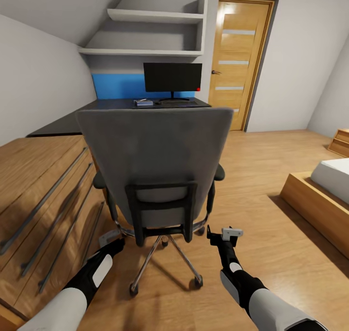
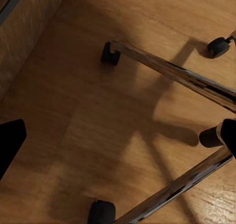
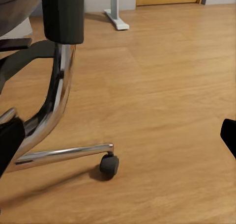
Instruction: In the bedroom, organize the workspace by keeping the computer under the desk, ensuring the monitor is on the desk, placing the keyboard on the desk next to the monitor, placing the mouse on the desk next to the keyboard, moving the folder from the swivel chair onto the desk next to the mouse, stacking the notebook on top of the folder with the pen on top of the notebook, and positioning the swivel chair next to the desk.
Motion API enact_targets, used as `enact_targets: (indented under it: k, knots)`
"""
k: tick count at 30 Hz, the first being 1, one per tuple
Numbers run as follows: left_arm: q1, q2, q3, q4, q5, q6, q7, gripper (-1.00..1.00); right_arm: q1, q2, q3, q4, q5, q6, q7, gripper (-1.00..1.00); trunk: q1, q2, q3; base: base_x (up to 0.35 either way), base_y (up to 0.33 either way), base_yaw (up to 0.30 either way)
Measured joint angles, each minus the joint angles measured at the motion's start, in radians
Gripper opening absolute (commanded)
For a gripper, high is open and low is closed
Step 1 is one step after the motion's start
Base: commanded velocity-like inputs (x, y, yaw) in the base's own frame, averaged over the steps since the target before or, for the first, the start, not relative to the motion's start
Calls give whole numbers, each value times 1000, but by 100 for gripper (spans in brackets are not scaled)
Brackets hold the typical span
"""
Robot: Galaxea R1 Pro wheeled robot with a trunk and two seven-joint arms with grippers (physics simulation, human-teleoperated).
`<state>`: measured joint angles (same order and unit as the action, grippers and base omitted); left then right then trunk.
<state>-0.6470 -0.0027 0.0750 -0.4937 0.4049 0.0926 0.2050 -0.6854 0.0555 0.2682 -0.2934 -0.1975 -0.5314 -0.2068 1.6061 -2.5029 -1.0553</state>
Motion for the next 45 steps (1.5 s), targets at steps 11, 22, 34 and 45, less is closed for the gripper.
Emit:
enact_targets:
  k: [11,22,34,45]
  knots:
    - [0,-2,-4,0,1,-3,-2,100,1,6,4,4,6,-32,0,100,0,0,5,297,-27,-77]
    - [0,-4,-5,1,3,-3,-3,100,0,6,4,5,6,-35,0,100,0,0,16,248,-212,-147]
    - [0,-4,-7,-1,4,-2,-3,100,1,8,5,8,6,-34,1,100,1,0,17,-128,-61,-5]
    - [0,-3,-6,-1,4,1,-4,100,0,9,7,9,5,-34,2,100,1,0,17,-307,-72,0]
